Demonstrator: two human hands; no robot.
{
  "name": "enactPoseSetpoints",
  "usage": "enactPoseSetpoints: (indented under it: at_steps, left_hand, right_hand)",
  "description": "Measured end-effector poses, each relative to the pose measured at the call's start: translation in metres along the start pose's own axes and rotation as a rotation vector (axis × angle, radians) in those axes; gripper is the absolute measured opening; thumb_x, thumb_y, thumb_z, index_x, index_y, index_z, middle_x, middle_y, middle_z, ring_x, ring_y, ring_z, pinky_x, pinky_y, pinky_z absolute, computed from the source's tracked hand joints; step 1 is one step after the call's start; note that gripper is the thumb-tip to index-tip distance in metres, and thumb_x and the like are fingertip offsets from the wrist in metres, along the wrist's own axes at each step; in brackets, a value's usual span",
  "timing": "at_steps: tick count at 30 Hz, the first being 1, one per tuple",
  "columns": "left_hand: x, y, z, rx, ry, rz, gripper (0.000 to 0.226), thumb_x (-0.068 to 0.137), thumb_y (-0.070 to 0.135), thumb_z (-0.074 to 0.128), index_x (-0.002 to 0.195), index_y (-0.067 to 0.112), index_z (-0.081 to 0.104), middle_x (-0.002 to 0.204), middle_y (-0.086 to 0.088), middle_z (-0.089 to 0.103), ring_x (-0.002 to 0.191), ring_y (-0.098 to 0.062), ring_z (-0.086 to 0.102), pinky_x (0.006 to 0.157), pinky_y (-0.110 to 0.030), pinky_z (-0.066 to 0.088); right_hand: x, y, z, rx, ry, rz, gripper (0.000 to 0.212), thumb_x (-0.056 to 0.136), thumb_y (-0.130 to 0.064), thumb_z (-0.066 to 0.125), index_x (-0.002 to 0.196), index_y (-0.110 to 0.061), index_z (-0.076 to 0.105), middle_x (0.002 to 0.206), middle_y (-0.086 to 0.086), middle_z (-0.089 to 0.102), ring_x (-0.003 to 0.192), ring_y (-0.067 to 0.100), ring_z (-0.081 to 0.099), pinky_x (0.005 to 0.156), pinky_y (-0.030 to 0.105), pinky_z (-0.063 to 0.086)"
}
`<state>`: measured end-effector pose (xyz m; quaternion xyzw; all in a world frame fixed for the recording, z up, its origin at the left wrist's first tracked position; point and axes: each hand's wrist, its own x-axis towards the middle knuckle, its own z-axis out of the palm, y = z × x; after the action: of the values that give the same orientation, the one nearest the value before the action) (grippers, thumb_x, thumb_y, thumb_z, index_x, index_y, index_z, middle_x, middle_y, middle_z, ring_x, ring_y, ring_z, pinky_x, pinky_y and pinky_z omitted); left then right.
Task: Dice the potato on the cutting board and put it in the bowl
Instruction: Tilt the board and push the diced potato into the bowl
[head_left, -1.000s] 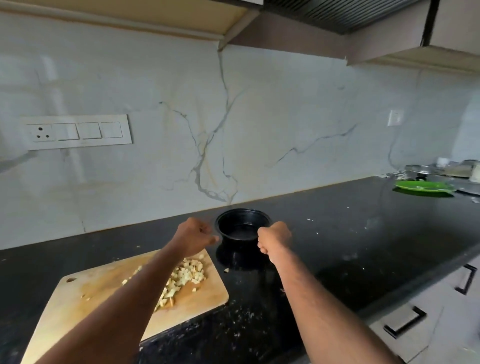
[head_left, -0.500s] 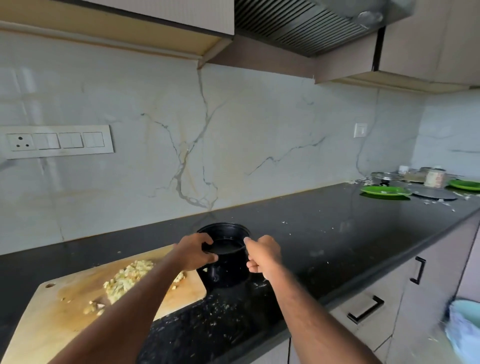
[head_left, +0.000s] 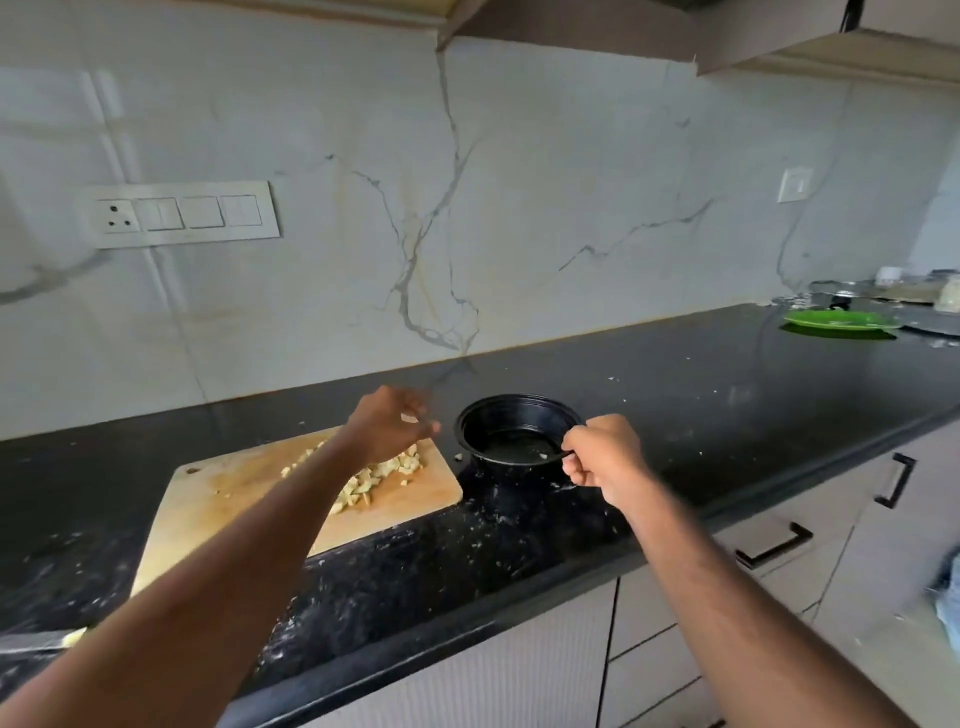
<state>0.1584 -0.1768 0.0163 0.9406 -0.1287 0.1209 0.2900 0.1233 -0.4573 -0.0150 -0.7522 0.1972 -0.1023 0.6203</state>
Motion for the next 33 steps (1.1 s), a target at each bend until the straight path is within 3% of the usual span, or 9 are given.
enactPoseSetpoints:
  at_steps: [3, 6, 8, 10, 13, 18, 24, 27, 33]
  left_hand:
    - [-0.013, -0.004, -0.002, -0.02, 0.055, -0.02, 0.036, 0.084, 0.039, 0.08, 0.111, 0.017, 0.07, 0.105, 0.004, 0.068, 0.099, -0.014, 0.062, 0.089, -0.033, 0.051]
    - [-0.027, -0.008, -0.011, 0.018, 0.107, -0.042, 0.041, 0.084, 0.042, 0.08, 0.114, 0.016, 0.069, 0.106, 0.002, 0.069, 0.096, -0.013, 0.062, 0.083, -0.029, 0.047]
    - [-0.039, -0.015, -0.024, 0.05, 0.143, -0.11, 0.045, 0.084, 0.045, 0.079, 0.116, 0.014, 0.07, 0.11, -0.001, 0.07, 0.099, -0.017, 0.064, 0.083, -0.03, 0.05]
    - [-0.052, -0.031, -0.044, 0.114, 0.183, -0.205, 0.047, 0.085, 0.051, 0.077, 0.113, 0.015, 0.07, 0.108, 0.0, 0.07, 0.096, -0.021, 0.065, 0.079, -0.033, 0.054]
    - [-0.076, -0.065, -0.079, 0.296, 0.183, -0.416, 0.051, 0.086, 0.062, 0.069, 0.105, 0.014, 0.069, 0.108, -0.008, 0.071, 0.086, -0.024, 0.06, 0.071, -0.033, 0.051]
    - [-0.119, -0.115, -0.114, 0.337, 0.067, -0.67, 0.069, 0.091, 0.06, 0.064, 0.116, -0.004, 0.065, 0.115, -0.02, 0.068, 0.102, -0.035, 0.065, 0.083, -0.038, 0.055]
    - [-0.145, -0.137, -0.12, 0.027, 0.205, -0.873, 0.049, 0.092, 0.037, 0.073, 0.112, -0.007, 0.062, 0.078, -0.012, 0.06, 0.067, -0.023, 0.058, 0.056, -0.031, 0.045]
    - [-0.144, -0.141, -0.117, -0.245, 0.262, -0.94, 0.031, 0.094, 0.026, 0.071, 0.101, -0.002, 0.063, 0.083, -0.013, 0.062, 0.063, -0.021, 0.056, 0.05, -0.03, 0.045]
    - [-0.134, -0.133, -0.119, -0.433, 0.202, -0.977, 0.02, 0.103, 0.022, 0.057, 0.098, 0.003, 0.057, 0.081, -0.01, 0.055, 0.065, -0.02, 0.054, 0.051, -0.032, 0.044]
  right_hand:
    - [-0.019, 0.008, -0.01, -0.035, -0.059, -0.029, 0.015, 0.075, 0.003, 0.06, 0.082, -0.01, 0.055, 0.048, 0.007, 0.054, 0.04, 0.021, 0.051, 0.045, 0.026, 0.043]
    - [-0.036, 0.01, -0.013, -0.191, -0.035, -0.135, 0.012, 0.081, -0.016, 0.067, 0.084, -0.008, 0.058, 0.057, 0.01, 0.064, 0.046, 0.024, 0.058, 0.047, 0.03, 0.046]
    - [-0.045, 0.008, -0.013, -0.543, 0.14, -0.294, 0.035, 0.086, -0.036, 0.069, 0.106, -0.008, 0.064, 0.089, 0.018, 0.074, 0.082, 0.035, 0.07, 0.071, 0.04, 0.053]
    - [-0.057, 0.0, -0.009, -0.66, 0.298, -0.468, 0.046, 0.09, -0.04, 0.067, 0.123, -0.008, 0.063, 0.101, 0.02, 0.072, 0.102, 0.041, 0.066, 0.086, 0.042, 0.05]
    - [-0.085, -0.014, 0.016, -0.537, 0.297, -0.73, 0.032, 0.092, -0.028, 0.066, 0.119, -0.011, 0.067, 0.087, 0.012, 0.075, 0.088, 0.036, 0.07, 0.078, 0.038, 0.051]
    - [-0.138, -0.017, 0.087, -0.588, 0.053, -1.023, 0.011, 0.092, -0.016, 0.061, 0.09, -0.011, 0.072, 0.081, 0.005, 0.071, 0.071, 0.024, 0.067, 0.066, 0.034, 0.053]
    - [-0.148, 0.006, 0.122, -0.87, -0.014, -0.946, 0.017, 0.087, -0.003, 0.052, 0.084, -0.01, 0.067, 0.085, 0.009, 0.07, 0.077, 0.031, 0.069, 0.063, 0.036, 0.05]
    - [-0.148, 0.015, 0.128, -0.943, -0.083, -0.923, 0.021, 0.088, -0.004, 0.05, 0.084, -0.012, 0.069, 0.087, 0.006, 0.07, 0.078, 0.026, 0.068, 0.067, 0.033, 0.054]
    - [-0.14, 0.019, 0.132, -0.95, -0.091, -0.987, 0.024, 0.094, -0.019, 0.053, 0.083, -0.019, 0.074, 0.083, -0.003, 0.071, 0.076, 0.016, 0.066, 0.07, 0.029, 0.052]
